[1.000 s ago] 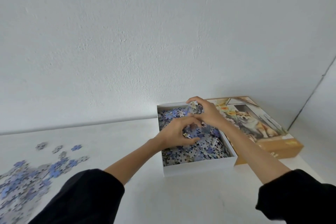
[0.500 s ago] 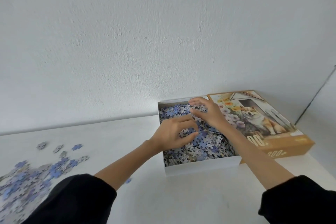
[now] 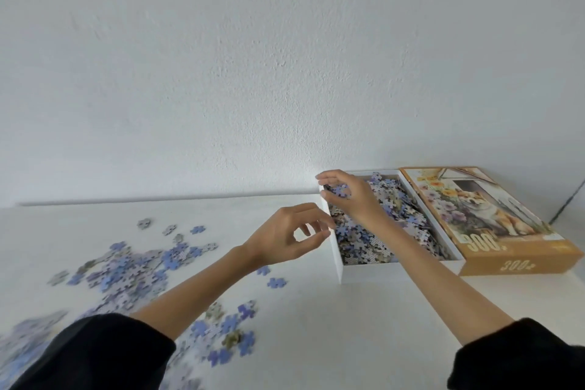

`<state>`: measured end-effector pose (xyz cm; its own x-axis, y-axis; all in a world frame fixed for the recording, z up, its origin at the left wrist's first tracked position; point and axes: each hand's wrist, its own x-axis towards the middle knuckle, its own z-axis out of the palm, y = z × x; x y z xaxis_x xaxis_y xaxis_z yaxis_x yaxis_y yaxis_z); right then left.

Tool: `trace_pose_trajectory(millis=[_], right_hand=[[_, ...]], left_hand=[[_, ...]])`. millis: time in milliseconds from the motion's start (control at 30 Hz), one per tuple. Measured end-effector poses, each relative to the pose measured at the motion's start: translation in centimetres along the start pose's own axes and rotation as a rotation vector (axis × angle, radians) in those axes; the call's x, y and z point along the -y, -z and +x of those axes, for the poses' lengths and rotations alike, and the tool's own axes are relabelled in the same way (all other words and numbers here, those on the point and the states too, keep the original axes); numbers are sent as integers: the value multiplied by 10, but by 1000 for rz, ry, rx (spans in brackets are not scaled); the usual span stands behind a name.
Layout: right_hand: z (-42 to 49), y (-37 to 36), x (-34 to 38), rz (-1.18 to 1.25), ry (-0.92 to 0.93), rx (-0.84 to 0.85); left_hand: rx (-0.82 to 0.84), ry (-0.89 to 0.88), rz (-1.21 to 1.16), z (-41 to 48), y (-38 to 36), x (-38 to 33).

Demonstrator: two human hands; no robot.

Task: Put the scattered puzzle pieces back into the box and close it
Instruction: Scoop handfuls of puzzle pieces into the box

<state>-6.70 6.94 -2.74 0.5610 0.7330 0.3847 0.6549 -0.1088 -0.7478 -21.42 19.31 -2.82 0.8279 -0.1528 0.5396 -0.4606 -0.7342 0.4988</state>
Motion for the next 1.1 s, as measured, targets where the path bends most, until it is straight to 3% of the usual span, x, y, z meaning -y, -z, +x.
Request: trace_pose_trajectory(millis=[600,833,967,1033,1100], right_hand=[[0,-230,120,77,61,238],[10,-281,106,-178,52,140],[23,-287,90,-286,-112,299],[21,-293,86,-382,-82,370],[19,-299,86,-321,-14,391]], left_hand=[[-41,311,242,-230,165,44],[-31,574,355,-285,190,95],[-42,818,386,-296,198,122],[11,821,362,-295,199,127],[85,754,280,-292,198,129]])
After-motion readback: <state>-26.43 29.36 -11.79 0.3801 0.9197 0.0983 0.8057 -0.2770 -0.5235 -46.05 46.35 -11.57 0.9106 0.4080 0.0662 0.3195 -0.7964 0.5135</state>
